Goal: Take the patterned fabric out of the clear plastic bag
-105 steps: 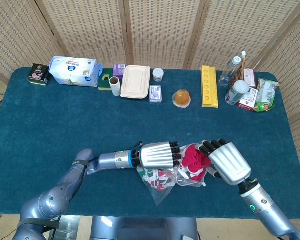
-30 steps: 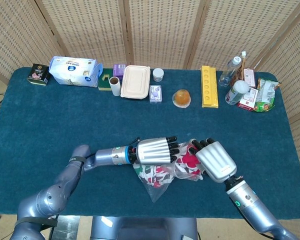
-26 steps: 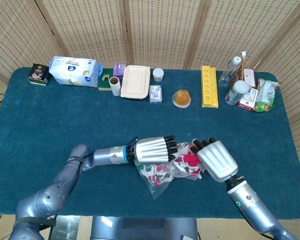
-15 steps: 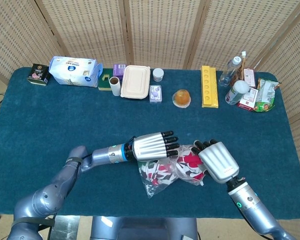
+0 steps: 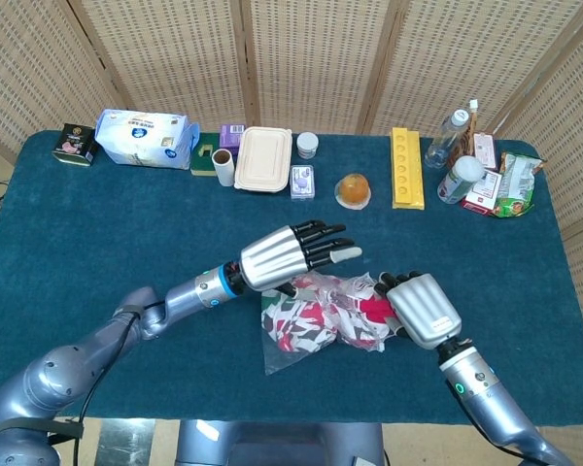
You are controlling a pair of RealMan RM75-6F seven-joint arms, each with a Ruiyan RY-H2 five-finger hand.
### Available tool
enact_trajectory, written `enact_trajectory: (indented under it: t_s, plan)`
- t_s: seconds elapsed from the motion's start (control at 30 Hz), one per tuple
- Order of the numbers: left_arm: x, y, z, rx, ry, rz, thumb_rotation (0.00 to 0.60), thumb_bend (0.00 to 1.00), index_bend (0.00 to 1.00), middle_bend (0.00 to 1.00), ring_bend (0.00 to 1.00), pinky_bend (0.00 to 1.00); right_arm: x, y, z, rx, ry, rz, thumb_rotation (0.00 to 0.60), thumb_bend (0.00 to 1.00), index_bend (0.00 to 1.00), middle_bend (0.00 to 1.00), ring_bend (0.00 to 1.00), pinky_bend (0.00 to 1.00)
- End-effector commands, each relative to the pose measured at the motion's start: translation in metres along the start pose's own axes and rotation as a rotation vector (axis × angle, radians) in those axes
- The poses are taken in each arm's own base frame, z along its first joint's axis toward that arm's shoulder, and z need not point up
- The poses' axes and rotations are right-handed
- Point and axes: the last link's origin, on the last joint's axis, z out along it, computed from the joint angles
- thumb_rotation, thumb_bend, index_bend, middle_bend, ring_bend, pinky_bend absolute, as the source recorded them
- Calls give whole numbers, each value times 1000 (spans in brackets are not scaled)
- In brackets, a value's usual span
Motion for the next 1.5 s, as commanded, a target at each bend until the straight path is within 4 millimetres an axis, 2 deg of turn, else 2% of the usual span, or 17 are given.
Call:
enact_trajectory:
  t_s: [0.03,0.27,0.4,0.5,0.57,0.67,0.83,0.97,1.17,1.5]
  plan:
    - [11,-16,-24,82,-49,35,600,2,66,205,142,277,-5,4,2,-13,-16,8,600,477,607,407,560,552]
    - [28,-30,-63,172,-153,70,600,2,78,205,142,277,-15,12,3,-43,-41,18,600,476,607,408,560,551]
    - [30,-39,-93,259,-282,91,600,3,170,206,159,295,-22,18,3,-60,-51,16,600,476,609,410,560,549]
    - [26,-41,-107,308,-368,91,600,6,210,219,166,301,-25,21,2,-64,-54,19,600,476,612,411,560,548]
    - [15,-42,-116,349,-451,79,600,11,247,222,166,292,-28,23,1,-67,-60,21,600,475,612,411,560,547]
    - [3,-43,-119,376,-520,81,600,36,281,222,164,261,-31,25,0,-68,-64,24,600,476,612,411,560,545]
    - [-25,-44,-114,411,-612,69,600,83,299,220,120,225,-32,28,-1,-72,-60,23,600,476,613,412,560,543]
    - [-46,-44,-96,421,-640,57,600,125,299,206,92,210,-34,31,-1,-71,-59,21,600,476,617,414,560,543]
    - [-59,-43,-69,416,-613,51,599,168,300,201,87,210,-35,34,-1,-75,-63,20,600,476,619,415,560,539]
    - [-79,-36,-39,412,-665,-1,598,231,324,195,83,200,-34,39,-3,-84,-59,23,600,475,620,416,560,539]
